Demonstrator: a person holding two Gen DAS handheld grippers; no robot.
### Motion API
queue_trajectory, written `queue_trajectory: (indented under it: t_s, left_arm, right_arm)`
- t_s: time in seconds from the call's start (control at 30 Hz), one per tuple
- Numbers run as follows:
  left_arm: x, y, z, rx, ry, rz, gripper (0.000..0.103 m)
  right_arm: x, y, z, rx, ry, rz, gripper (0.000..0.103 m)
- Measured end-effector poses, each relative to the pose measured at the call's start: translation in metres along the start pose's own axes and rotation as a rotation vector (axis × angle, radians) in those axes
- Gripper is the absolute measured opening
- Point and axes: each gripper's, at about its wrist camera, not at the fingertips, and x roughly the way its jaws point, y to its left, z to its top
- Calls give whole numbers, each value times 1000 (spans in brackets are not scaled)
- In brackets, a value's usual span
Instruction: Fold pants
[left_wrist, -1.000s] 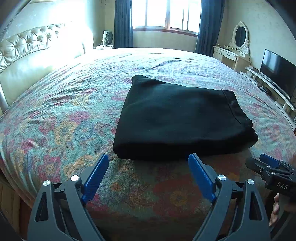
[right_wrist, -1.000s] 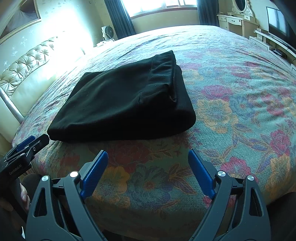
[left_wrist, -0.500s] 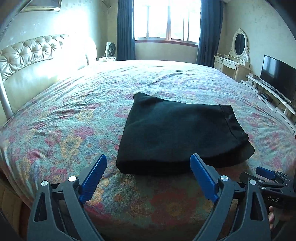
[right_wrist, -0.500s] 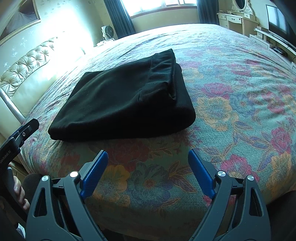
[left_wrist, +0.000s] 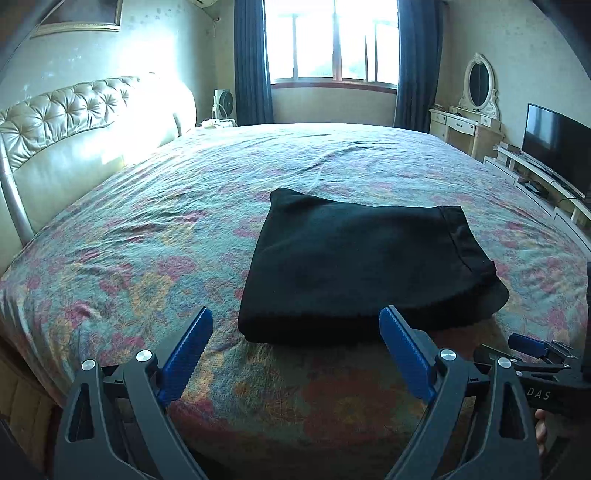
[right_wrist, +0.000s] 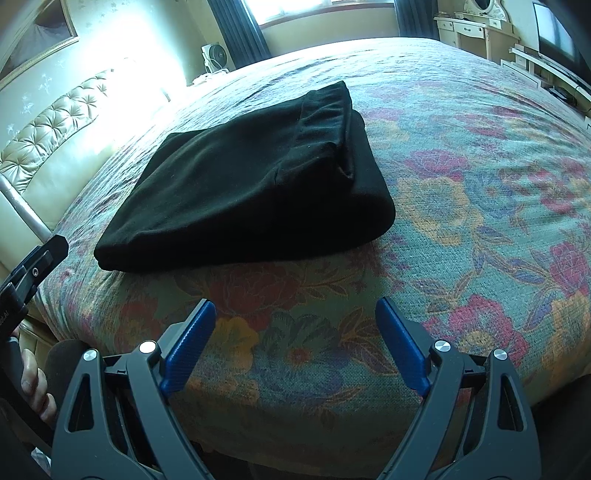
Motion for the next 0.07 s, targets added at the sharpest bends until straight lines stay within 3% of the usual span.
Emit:
queue_trajectory:
  t_s: [0.07]
  left_arm:
    - [-2,-4,-1,8,-12,2,90]
  right_arm:
    - [1,-1,0,2,4,1,88]
